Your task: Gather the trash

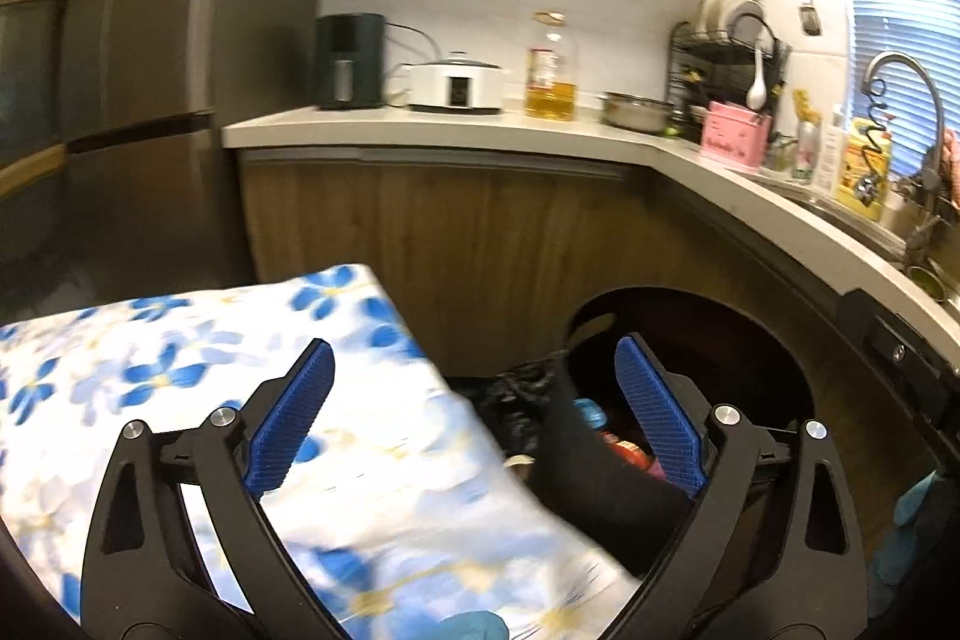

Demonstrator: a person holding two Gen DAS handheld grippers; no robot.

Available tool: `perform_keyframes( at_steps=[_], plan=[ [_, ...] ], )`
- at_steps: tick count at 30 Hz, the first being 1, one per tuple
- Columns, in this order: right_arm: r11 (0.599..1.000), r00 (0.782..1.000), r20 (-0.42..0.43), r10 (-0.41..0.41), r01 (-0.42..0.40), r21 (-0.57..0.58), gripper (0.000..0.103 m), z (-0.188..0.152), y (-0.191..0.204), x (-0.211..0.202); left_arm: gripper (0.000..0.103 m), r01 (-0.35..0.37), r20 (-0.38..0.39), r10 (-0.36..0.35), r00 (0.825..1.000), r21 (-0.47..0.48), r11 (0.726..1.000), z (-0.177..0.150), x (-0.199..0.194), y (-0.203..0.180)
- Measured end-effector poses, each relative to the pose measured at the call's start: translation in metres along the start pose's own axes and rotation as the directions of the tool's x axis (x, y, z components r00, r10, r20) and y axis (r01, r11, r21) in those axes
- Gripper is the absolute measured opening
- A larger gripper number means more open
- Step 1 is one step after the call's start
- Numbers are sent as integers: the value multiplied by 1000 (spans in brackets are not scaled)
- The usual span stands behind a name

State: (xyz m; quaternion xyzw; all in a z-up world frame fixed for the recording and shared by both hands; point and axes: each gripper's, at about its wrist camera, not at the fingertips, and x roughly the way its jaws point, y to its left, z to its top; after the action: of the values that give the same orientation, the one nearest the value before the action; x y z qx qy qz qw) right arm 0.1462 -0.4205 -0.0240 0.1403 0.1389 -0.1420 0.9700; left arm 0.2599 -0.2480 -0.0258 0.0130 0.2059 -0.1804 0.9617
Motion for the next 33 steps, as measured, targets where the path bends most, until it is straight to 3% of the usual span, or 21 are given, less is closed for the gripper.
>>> perform_keyframes(
  at_steps=[4, 15, 33],
  plan=[
    [999, 1000, -8, -9, 9, -33, 97, -6, 21, -16, 96, -44, 16, 44, 999, -15, 999, -6, -32, 21],
    [996, 1000, -24, -17, 15, -91, 97, -18, 68, -72, 97, -135, 21, 136, 991, -52, 990, -27, -113, 67],
    [991, 998, -56, 3, -10, -130, 97, -62, 118, -180, 97, -196, 54, 202, 978, -89, 976, -69, -230, 115]
  ],
)
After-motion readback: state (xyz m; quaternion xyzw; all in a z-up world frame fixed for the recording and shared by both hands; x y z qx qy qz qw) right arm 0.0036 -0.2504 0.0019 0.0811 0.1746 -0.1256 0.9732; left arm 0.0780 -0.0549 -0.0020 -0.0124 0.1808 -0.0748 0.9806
